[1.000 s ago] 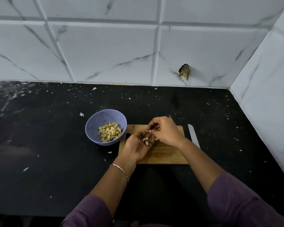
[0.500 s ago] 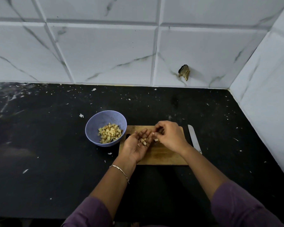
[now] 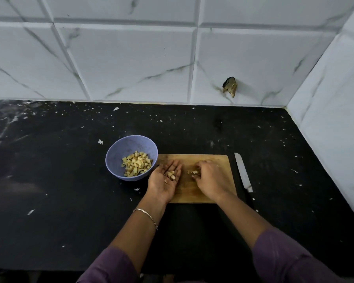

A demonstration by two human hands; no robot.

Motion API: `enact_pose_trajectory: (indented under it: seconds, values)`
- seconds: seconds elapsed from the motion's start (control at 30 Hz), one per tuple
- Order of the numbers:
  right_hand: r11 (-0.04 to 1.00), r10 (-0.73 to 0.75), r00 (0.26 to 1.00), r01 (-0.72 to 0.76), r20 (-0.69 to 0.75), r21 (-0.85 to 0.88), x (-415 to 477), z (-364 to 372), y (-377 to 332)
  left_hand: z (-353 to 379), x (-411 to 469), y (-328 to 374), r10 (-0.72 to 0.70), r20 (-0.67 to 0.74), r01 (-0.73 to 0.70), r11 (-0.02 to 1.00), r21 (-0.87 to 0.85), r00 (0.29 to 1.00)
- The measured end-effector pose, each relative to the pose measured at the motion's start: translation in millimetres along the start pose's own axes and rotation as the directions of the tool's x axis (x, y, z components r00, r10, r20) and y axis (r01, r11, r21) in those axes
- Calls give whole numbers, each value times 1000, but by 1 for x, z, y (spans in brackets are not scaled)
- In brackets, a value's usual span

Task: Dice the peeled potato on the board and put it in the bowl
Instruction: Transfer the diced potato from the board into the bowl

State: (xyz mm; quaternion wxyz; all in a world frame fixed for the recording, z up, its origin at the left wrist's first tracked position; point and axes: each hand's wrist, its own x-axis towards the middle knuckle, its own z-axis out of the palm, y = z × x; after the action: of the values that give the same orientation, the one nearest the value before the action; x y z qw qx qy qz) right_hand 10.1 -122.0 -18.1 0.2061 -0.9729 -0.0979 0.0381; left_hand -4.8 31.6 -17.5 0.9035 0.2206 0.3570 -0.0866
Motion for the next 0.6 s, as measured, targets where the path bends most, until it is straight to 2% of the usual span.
enact_pose_trajectory:
  seconds: [0.13,0.27,0.37,0.6]
  values:
    - [987,-161,987,161,-1,-23,-3,8,-10,-2,-1,0,-7,17,6,1000,7,1000]
    - [910,-319,942,336,105,-244,-11,12,-6,-4,2,2,-21,20,21,1000,1,1000]
    - [891,-336,937,349,95,-290,-14,14,-2,-3,1,3,-30,16,29,999,28,999]
    - [923,-318,948,314,18,-221,-1,5,-9,-2,0,5,-45,21,44,997,65,999]
